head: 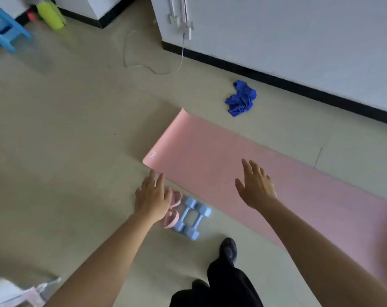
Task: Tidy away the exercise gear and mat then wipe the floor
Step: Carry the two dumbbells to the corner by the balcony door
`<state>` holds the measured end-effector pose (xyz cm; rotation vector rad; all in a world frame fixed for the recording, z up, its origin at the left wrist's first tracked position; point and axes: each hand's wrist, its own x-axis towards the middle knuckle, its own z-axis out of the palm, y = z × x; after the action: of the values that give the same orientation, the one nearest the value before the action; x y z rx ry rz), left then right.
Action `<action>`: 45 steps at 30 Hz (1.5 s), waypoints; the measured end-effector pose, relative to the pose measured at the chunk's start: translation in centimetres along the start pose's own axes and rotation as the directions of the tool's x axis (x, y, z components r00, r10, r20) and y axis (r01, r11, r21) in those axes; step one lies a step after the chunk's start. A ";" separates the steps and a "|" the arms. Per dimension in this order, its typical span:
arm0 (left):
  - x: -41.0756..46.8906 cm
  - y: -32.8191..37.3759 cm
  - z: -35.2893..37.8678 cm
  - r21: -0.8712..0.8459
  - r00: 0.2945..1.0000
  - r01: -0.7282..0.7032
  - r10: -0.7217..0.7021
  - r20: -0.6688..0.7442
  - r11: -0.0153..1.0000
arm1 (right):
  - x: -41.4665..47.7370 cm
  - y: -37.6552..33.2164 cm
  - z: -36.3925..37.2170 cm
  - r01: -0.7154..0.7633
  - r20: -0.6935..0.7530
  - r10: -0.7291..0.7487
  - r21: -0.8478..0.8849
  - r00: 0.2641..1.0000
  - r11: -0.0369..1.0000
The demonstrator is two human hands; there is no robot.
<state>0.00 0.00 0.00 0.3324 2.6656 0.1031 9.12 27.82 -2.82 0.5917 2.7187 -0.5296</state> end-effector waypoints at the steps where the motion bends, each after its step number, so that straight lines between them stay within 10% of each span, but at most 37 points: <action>1: 1.4 0.2 1.3 -0.015 0.999 0.011 -0.011 0.037 1.000 | 1.1 0.0 1.7 -0.023 0.044 0.022 0.012 0.999 1.000; 14: 20.3 -6.8 35.8 -0.195 0.914 -0.016 0.094 0.394 0.981 | 8.9 -0.2 40.5 -0.395 0.499 0.234 0.244 0.834 0.886; 25: 29.6 -13.4 61.2 -0.368 0.872 0.392 -0.214 0.439 0.843 | 15.4 0.7 68.6 -0.788 0.690 0.387 0.493 0.612 0.368; 31: 33.5 -15.2 63.2 -0.437 0.798 0.503 -0.208 0.565 0.745 | 18.3 -0.7 71.8 -0.807 0.767 0.308 0.591 0.563 0.003; 45: 20.6 -9.0 44.1 -0.526 0.789 0.569 -0.239 0.566 0.632 | 7.0 0.6 50.7 -0.772 0.727 0.445 0.625 0.522 -0.116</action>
<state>-0.29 -2.79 -49.46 -0.4674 1.9796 0.7407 14.24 9.71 -50.43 1.7945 1.0918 -1.7592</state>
